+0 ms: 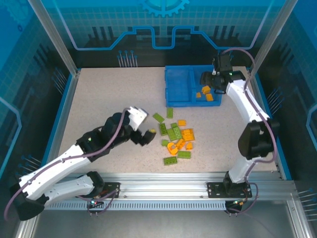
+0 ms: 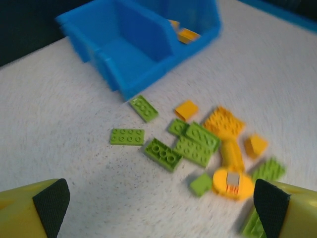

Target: Sort the legos into containers by color

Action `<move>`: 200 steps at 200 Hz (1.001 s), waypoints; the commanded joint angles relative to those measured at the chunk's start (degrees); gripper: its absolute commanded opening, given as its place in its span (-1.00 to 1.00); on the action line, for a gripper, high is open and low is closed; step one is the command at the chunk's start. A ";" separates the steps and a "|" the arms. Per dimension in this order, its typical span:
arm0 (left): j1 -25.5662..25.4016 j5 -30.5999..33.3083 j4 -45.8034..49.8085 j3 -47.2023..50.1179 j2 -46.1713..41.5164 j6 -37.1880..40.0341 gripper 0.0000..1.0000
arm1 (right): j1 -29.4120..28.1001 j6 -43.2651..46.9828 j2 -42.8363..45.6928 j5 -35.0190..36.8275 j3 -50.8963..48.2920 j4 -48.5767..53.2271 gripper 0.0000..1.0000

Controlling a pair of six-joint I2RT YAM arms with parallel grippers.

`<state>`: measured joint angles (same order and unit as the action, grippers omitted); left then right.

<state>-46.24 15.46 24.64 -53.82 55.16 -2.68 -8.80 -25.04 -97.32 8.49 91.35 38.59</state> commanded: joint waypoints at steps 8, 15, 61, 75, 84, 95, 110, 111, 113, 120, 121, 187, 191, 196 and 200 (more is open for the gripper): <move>0.49 13.23 8.73 -5.69 9.39 -33.74 0.97 | -3.26 -0.32 16.59 -8.95 -12.97 -2.58 0.42; 0.50 14.14 9.54 -6.80 12.05 -38.58 0.97 | -4.48 -0.06 20.58 -10.55 -16.14 -3.04 0.45; 4.29 8.19 15.47 -17.02 32.18 -62.60 0.96 | -17.81 -1.07 39.51 -9.96 -29.43 -0.05 0.95; 6.65 3.90 13.67 -18.76 37.27 -66.92 0.91 | -19.84 -1.98 41.42 -11.56 -30.92 2.37 1.00; 7.90 2.20 12.16 -19.65 40.22 -69.09 0.87 | -20.90 -2.42 42.19 -12.00 -31.67 3.98 1.00; 9.23 1.53 11.46 -21.60 43.72 -70.90 0.86 | -22.00 -2.53 42.94 -11.94 -32.47 5.48 1.00; 10.35 0.25 11.50 -25.63 49.01 -70.80 0.84 | -22.73 -3.41 44.07 -11.79 -33.85 6.24 1.00; 10.49 0.04 11.53 -25.98 49.49 -70.76 0.84 | -22.74 -3.47 44.15 -11.81 -33.99 6.19 1.00; 10.61 -0.34 11.69 -26.42 50.19 -70.72 0.84 | -22.88 -3.49 44.32 -12.02 -34.16 6.09 1.00; 11.07 -1.58 12.23 -28.81 52.78 -70.57 0.83 | -22.94 -3.68 44.85 -12.32 -34.94 5.82 1.00; 11.08 -1.75 12.25 -29.11 53.13 -70.55 0.83 | -22.93 -3.74 44.89 -12.38 -35.07 5.81 1.00; 12.47 -4.95 18.85 -40.83 66.87 -70.56 0.44 | -23.02 -2.96 45.96 -9.31 -35.37 6.33 1.00; 12.56 -5.17 18.83 -40.98 67.33 -70.26 0.43 | -23.01 -2.92 45.99 -9.22 -35.36 6.47 1.00; 12.66 -5.70 18.82 -41.10 67.88 -69.88 0.40 | -23.01 -2.87 46.01 -9.23 -35.29 6.83 1.00; 12.75 -6.09 18.89 -41.18 68.27 -69.69 0.39 | -23.00 -2.84 45.99 -9.11 -35.21 7.00 1.00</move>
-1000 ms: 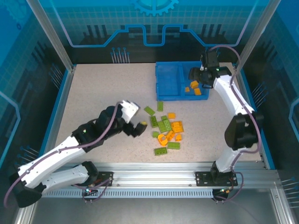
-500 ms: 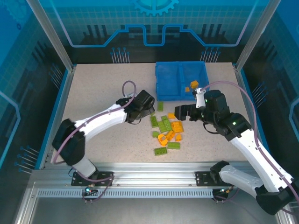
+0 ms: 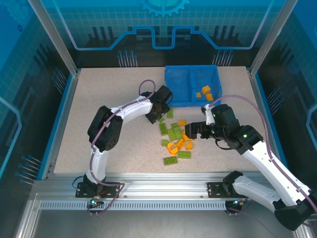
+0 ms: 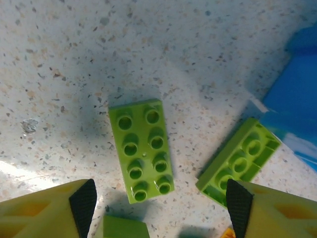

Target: Sort the legos into containers by color

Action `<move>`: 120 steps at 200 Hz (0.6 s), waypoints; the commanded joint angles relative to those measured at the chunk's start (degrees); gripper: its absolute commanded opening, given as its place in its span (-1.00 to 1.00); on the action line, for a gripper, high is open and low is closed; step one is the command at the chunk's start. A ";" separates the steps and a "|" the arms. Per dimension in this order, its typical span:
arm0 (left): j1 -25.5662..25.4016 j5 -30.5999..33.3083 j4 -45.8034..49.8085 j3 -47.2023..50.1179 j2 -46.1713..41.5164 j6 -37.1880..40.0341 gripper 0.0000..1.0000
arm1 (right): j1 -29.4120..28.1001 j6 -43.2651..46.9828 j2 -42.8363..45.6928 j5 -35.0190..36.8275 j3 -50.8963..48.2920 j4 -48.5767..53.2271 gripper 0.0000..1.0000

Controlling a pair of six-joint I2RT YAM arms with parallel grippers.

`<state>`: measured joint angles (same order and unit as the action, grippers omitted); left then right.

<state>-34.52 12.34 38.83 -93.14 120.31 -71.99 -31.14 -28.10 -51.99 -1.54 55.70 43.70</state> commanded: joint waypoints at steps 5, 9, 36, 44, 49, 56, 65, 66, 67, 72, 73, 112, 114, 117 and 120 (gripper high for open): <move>1.12 -3.51 4.59 -1.80 3.60 -0.16 0.38 | -0.68 0.23 0.66 1.00 0.45 2.14 1.00; 1.25 -3.98 4.33 -1.76 3.96 0.28 0.37 | -0.64 0.21 0.70 0.97 0.54 2.34 1.00; 1.57 -6.42 3.59 -1.58 5.92 3.12 0.30 | -0.68 0.12 1.34 0.49 0.63 2.59 1.00; 1.59 -6.61 3.81 -1.39 6.06 3.48 0.21 | -0.68 0.01 1.45 0.49 0.72 2.78 1.00; 1.61 -6.61 3.72 -1.01 5.99 3.68 0.14 | -0.68 -0.10 1.45 0.48 0.84 2.91 1.00; 1.62 -6.69 3.65 -0.31 5.69 3.72 0.05 | -0.64 -0.27 1.51 0.49 0.98 3.06 1.00; 1.62 -6.88 3.35 0.74 5.08 3.88 -0.05 | -0.68 -0.49 1.54 0.27 1.13 3.19 1.00; 1.63 -6.88 3.31 0.89 5.01 3.92 -0.06 | -0.68 -0.52 1.49 0.25 1.15 3.17 1.00; 1.64 -6.89 3.25 1.01 4.97 3.98 -0.07 | -0.68 -0.54 1.52 0.23 1.15 3.20 1.00; 1.57 -6.96 3.06 1.62 4.57 4.28 -0.10 | -0.68 -0.55 1.49 0.07 1.18 3.09 1.00; 1.57 -6.97 3.03 1.72 4.44 4.29 -0.11 | -0.64 -0.64 1.47 0.02 1.17 3.07 1.00; 1.03 -7.13 1.13 5.58 -2.45 8.88 -0.26 | -0.73 -1.17 1.01 -1.08 2.10 2.75 1.00; 0.86 -6.60 1.29 5.60 -2.78 9.30 -0.26 | -0.74 -1.17 0.97 -1.05 2.17 2.78 1.00; 0.60 -5.96 1.53 5.60 -3.89 9.87 -0.26 | -0.70 -1.21 1.08 -1.02 2.21 2.76 1.00; 0.33 -4.99 1.79 5.56 -4.87 10.52 -0.26 | -0.76 -1.25 1.10 -0.98 2.28 2.64 1.00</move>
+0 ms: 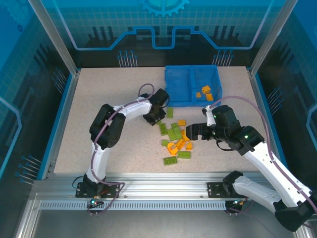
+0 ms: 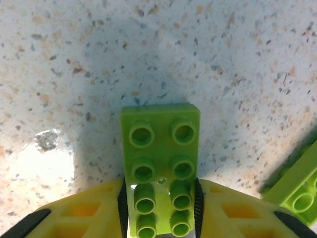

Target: Sort the legos into containers by color

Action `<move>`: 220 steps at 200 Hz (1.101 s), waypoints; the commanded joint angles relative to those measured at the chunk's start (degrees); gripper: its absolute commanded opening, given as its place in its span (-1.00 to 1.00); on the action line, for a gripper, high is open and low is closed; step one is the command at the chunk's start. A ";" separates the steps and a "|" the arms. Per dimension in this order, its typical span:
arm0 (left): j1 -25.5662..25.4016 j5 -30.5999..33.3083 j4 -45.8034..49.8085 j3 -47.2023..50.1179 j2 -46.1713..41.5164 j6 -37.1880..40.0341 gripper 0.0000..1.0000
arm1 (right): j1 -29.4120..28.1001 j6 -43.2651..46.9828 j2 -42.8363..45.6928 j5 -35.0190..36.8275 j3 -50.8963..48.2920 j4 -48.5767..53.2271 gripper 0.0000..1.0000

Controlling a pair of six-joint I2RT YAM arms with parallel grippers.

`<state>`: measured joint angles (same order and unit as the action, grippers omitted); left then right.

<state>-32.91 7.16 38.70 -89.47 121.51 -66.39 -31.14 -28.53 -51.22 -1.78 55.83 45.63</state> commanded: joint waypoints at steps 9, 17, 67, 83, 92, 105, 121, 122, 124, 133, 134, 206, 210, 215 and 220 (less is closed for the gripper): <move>-2.31 2.77 2.47 1.44 -9.05 7.35 -0.27 | -0.71 -0.95 0.40 -0.32 2.26 0.69 1.00; -3.41 5.15 3.09 0.38 -11.40 9.44 -0.27 | -0.75 -1.08 0.50 0.01 2.45 0.69 1.00; -10.13 14.12 -1.28 -12.04 -13.26 32.10 -0.29 | -0.76 -2.71 2.34 3.16 2.78 0.26 1.00; -10.08 13.04 -5.90 -15.31 -9.52 39.62 -0.30 | -0.75 -3.30 3.75 4.50 2.31 -0.08 1.00; -9.79 14.06 -7.01 -18.49 -6.48 42.26 -0.32 | -0.77 -3.70 4.42 4.91 2.16 -0.10 1.00; -9.11 16.12 -4.69 -26.27 -0.42 43.71 -0.34 | -0.77 -4.13 5.20 5.01 2.05 0.28 1.00; -7.77 16.50 0.33 -38.01 7.77 43.73 -0.36 | -0.82 -4.51 5.98 5.19 2.01 1.12 1.00; -7.69 16.49 0.37 -38.60 8.21 43.81 -0.36 | -0.84 -4.55 6.01 5.20 1.96 1.17 1.00; -7.48 16.46 0.53 -39.32 9.09 43.96 -0.36 | -0.83 -4.59 6.15 5.32 1.92 1.21 1.00; -6.97 16.03 0.22 -43.69 12.43 44.59 -0.35 | -0.81 -4.68 6.62 5.61 1.77 1.62 1.00; -6.94 15.95 0.19 -43.91 12.78 44.64 -0.35 | -0.83 -4.69 6.69 5.63 1.75 1.64 1.00; -4.27 9.75 -4.05 -52.54 22.09 41.95 0.00 | -0.95 -5.31 8.73 5.98 0.57 3.11 1.00; -4.34 9.49 -4.07 -52.44 21.75 41.95 0.02 | -0.95 -5.30 8.74 5.99 0.50 3.07 1.00; -4.44 9.37 -4.22 -52.18 21.21 42.04 0.04 | -0.90 -5.30 8.68 6.03 0.44 2.99 1.00; -4.68 9.33 -4.37 -51.72 20.54 42.30 0.06 | -0.94 -5.38 8.60 6.09 0.37 2.93 1.00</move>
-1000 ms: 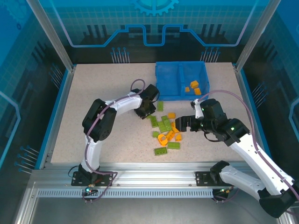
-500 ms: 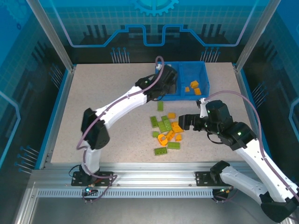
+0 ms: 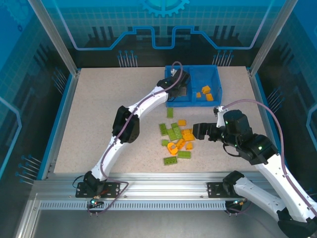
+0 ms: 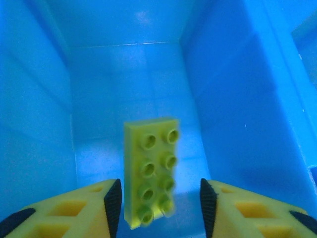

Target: Sort the legos into containers by color

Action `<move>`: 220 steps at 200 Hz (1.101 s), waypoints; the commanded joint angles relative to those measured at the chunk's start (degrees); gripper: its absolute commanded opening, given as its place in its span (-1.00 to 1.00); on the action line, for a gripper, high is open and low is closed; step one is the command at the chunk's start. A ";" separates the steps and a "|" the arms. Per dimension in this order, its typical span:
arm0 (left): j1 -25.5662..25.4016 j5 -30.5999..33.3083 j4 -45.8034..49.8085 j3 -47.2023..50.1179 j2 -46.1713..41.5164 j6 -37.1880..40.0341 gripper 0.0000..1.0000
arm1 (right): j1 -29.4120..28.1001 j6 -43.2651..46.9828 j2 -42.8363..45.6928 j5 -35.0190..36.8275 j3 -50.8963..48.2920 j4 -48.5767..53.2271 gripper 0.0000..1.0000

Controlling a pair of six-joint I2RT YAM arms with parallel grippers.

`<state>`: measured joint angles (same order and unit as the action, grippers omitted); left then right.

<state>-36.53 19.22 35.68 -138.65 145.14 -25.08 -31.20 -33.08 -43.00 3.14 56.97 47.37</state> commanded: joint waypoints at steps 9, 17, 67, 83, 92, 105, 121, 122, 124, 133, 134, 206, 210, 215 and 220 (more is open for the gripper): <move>-1.48 -2.85 -1.70 -1.79 -4.39 1.64 0.07 | -0.88 -0.85 0.23 1.16 -0.95 0.97 1.00; -1.97 -2.64 -1.78 -0.87 -6.08 2.30 0.05 | -0.88 -0.85 -0.02 1.30 -1.13 0.67 1.00; -6.50 -4.24 -11.67 26.50 -33.38 4.81 -0.10 | -0.88 1.61 -5.46 2.67 -2.22 -1.50 1.00; -8.31 -4.66 -16.32 39.71 -45.48 6.63 -0.11 | -0.88 3.16 -9.51 2.71 -1.34 -1.76 1.00; -9.32 -4.47 -17.72 45.68 -52.06 8.20 -0.11 | -0.92 4.02 -12.05 1.83 -1.25 -2.85 1.00; -10.42 -4.64 -18.46 54.00 -61.23 10.71 -0.12 | -0.97 5.09 -15.66 0.52 -1.33 -5.05 1.00; -10.84 -7.73 -17.54 62.26 -71.35 14.98 -0.12 | -0.89 5.48 -21.68 0.45 -0.31 -6.58 0.98; -10.88 -8.07 -17.38 62.66 -72.17 15.37 -0.12 | -0.88 5.48 -22.08 0.55 -0.17 -6.58 0.98; -10.85 -8.59 -17.09 63.60 -73.55 16.06 -0.12 | -0.99 5.37 -22.88 0.68 0.10 -6.66 0.97; -10.88 -11.84 -15.47 67.15 -78.79 19.93 -0.10 | -0.96 5.27 -27.15 1.32 1.39 -6.90 0.91; -10.86 -12.19 -15.29 67.57 -79.40 20.39 -0.09 | -0.92 5.24 -27.67 1.42 1.57 -6.92 0.90; -10.94 -28.00 -1.74 88.91 -106.98 52.12 0.69 | 0.02 2.13 -56.57 9.53 14.17 -11.01 0.75; -10.93 -28.30 -2.47 90.18 -108.01 52.97 0.75 | 0.15 2.05 -57.65 9.73 14.65 -11.26 0.73; -10.95 -29.01 -3.17 91.50 -109.28 54.27 0.83 | 0.34 1.93 -58.98 9.88 15.23 -11.41 0.70; -10.93 -29.62 -3.97 92.91 -110.39 55.29 0.90 | 0.63 1.82 -60.09 9.81 15.60 -11.64 0.66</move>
<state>-47.42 -4.01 31.53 -51.07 39.55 18.17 -31.44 -29.74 -98.80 10.11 69.14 37.56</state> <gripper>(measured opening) 0.880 0.861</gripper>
